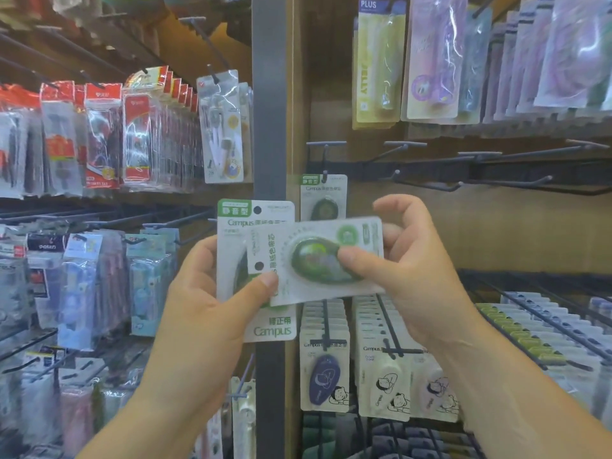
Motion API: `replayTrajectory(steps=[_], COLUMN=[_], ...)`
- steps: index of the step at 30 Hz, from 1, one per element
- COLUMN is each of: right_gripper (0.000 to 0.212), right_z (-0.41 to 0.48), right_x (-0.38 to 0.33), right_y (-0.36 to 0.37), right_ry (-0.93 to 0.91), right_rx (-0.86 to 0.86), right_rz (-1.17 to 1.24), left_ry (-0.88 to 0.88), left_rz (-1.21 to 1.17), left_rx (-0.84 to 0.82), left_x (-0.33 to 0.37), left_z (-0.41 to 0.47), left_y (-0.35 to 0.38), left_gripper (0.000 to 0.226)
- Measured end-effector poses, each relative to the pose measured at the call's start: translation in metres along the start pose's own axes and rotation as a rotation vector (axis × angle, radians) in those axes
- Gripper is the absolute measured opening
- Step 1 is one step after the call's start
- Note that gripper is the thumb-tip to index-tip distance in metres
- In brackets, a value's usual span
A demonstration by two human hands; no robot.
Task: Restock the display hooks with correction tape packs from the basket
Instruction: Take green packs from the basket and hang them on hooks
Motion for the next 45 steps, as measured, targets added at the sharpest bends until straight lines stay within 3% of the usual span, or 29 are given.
replayTrajectory(steps=[2, 4, 7, 10, 16, 23, 30, 33, 41, 45], right_gripper=[0.059, 0.035, 0.014, 0.014, 0.016, 0.015, 0.015, 0.013, 0.017, 0.016], right_z=[-0.003, -0.006, -0.011, -0.009, 0.013, 0.037, 0.041, 0.044, 0.058, 0.06], right_x=[0.003, 0.004, 0.007, 0.006, 0.008, 0.011, 0.014, 0.017, 0.028, 0.028], right_y=[-0.004, -0.004, 0.0, -0.004, -0.017, -0.015, -0.022, -0.024, -0.04, -0.043], right_ry=[0.034, 0.008, 0.014, 0.042, 0.089, 0.113, 0.102, 0.103, 0.153, 0.148], right_rx=[-0.124, -0.216, -0.304, -0.273, -0.034, 0.015, 0.067, 0.076, 0.017, -0.033], right_rz=[-0.22, -0.459, -0.561, -0.446, -0.203, -0.325, -0.379, -0.385, -0.352, -0.347], left_ry=[0.008, 0.02, 0.043, 0.024, -0.024, -0.033, -0.047, -0.057, -0.107, -0.159], left_rz=[0.01, 0.023, 0.0, -0.065, -0.085, 0.097, 0.091, 0.095, 0.114, 0.066], left_rx=[0.021, 0.024, 0.016, -0.007, -0.054, 0.016, 0.03, 0.019, -0.074, -0.018], left_x=[0.001, 0.003, 0.006, 0.005, -0.001, 0.001, 0.005, 0.005, 0.002, -0.006], left_z=[0.003, 0.006, 0.009, 0.011, 0.008, 0.011, 0.011, 0.011, 0.017, 0.023], left_y=[-0.004, -0.004, 0.001, 0.005, 0.007, -0.008, -0.006, -0.007, 0.033, 0.055], left_gripper=[0.046, 0.045, 0.043, 0.041, 0.042, 0.025, 0.034, 0.021, 0.013, 0.013])
Point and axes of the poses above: each hand's wrist, its own z-axis towards the middle knuckle, its own y-axis out of the palm, x = y × z, the point moved 4 cm from there along z, towards the middle knuckle, and after that the axes turned 8 degrees about y, right-handed, at the moved point
